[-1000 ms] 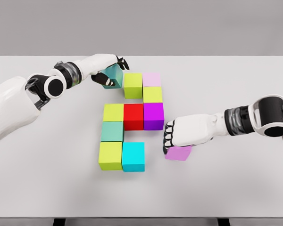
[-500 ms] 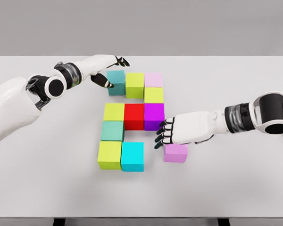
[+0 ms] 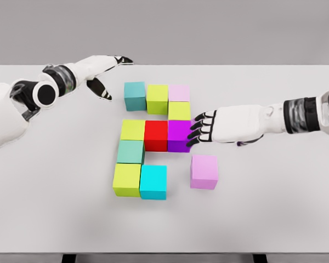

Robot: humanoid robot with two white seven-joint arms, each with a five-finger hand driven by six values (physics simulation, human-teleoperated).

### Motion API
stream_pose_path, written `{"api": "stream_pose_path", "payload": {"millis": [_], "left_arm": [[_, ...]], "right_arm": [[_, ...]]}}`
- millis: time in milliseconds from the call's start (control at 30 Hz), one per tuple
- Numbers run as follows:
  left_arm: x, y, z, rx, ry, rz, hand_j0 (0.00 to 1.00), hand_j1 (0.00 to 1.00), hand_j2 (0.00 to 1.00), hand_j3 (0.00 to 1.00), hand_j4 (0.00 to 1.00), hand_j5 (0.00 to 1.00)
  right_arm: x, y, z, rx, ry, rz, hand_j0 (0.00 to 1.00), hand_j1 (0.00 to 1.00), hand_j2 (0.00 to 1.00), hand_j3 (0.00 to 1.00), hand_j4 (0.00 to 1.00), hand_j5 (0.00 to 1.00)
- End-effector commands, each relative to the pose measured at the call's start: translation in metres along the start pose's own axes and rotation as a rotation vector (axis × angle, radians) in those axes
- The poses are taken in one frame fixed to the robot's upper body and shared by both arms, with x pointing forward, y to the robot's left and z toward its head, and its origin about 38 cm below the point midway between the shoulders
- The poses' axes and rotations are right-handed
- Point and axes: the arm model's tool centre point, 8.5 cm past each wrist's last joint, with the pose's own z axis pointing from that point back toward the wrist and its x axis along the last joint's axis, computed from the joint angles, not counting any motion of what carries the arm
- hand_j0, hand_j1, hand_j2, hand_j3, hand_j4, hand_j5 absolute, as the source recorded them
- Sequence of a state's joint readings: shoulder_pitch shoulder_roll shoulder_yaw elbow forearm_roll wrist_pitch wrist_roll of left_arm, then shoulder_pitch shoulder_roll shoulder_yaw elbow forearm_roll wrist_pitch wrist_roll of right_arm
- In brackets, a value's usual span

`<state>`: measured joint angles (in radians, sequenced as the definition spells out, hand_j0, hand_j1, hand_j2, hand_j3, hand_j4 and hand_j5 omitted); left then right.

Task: Assemble the squares on the desktop into the number 2

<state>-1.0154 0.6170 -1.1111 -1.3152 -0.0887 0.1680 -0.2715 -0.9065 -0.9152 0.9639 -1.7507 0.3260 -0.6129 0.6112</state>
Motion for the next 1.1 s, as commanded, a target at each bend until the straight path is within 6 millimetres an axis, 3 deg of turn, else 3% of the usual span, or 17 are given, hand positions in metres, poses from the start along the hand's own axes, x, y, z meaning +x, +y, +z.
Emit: {"api": "stream_pose_path", "payload": {"millis": [0, 67, 133, 200, 300, 533, 800, 1067], "left_arm": [[-0.011, -0.020, -0.003, -0.103, 0.036, -0.011, 1.00, 1.00, 1.00, 1.00, 1.00, 1.00], [-0.028, -0.016, -0.009, -0.262, 0.107, 0.006, 1.00, 1.00, 1.00, 1.00, 1.00, 1.00], [-0.043, -0.016, -0.013, -0.285, 0.156, 0.027, 1.00, 1.00, 1.00, 1.00, 1.00, 1.00], [-0.044, -0.019, -0.014, -0.304, 0.173, 0.000, 1.00, 1.00, 1.00, 1.00, 1.00, 1.00], [-0.033, -0.012, -0.019, -0.329, 0.168, -0.045, 1.00, 1.00, 1.00, 1.00, 1.00, 1.00], [-0.021, -0.013, -0.024, -0.330, 0.131, -0.059, 1.00, 1.00, 1.00, 1.00, 1.00, 1.00], [-0.012, -0.014, -0.024, -0.333, 0.069, -0.088, 1.00, 1.00, 1.00, 1.00, 1.00, 1.00], [-0.017, -0.008, -0.023, -0.323, 0.081, -0.075, 1.00, 1.00, 1.00, 1.00, 1.00, 1.00]], "right_arm": [[-0.011, -0.001, 0.028, -0.002, 0.069, -0.013, 1.00, 1.00, 1.00, 1.00, 1.00, 1.00], [-0.017, 0.006, 0.047, 0.026, 0.117, -0.020, 1.00, 1.00, 1.00, 1.00, 1.00, 1.00], [-0.020, 0.017, 0.063, 0.068, 0.157, -0.029, 1.00, 1.00, 1.00, 1.00, 1.00, 1.00], [-0.019, 0.031, 0.074, 0.106, 0.175, -0.053, 1.00, 1.00, 1.00, 1.00, 1.00, 1.00], [-0.007, 0.055, 0.056, 0.145, 0.117, -0.103, 1.00, 1.00, 1.00, 1.00, 1.00, 1.00], [0.010, 0.057, 0.000, 0.128, -0.009, -0.093, 1.00, 1.00, 1.00, 1.00, 1.00, 1.00], [0.014, 0.056, -0.005, 0.123, -0.027, -0.088, 1.00, 1.00, 1.00, 1.00, 1.00, 1.00], [0.022, 0.055, -0.015, 0.119, -0.065, -0.086, 1.00, 1.00, 1.00, 1.00, 1.00, 1.00]]}}
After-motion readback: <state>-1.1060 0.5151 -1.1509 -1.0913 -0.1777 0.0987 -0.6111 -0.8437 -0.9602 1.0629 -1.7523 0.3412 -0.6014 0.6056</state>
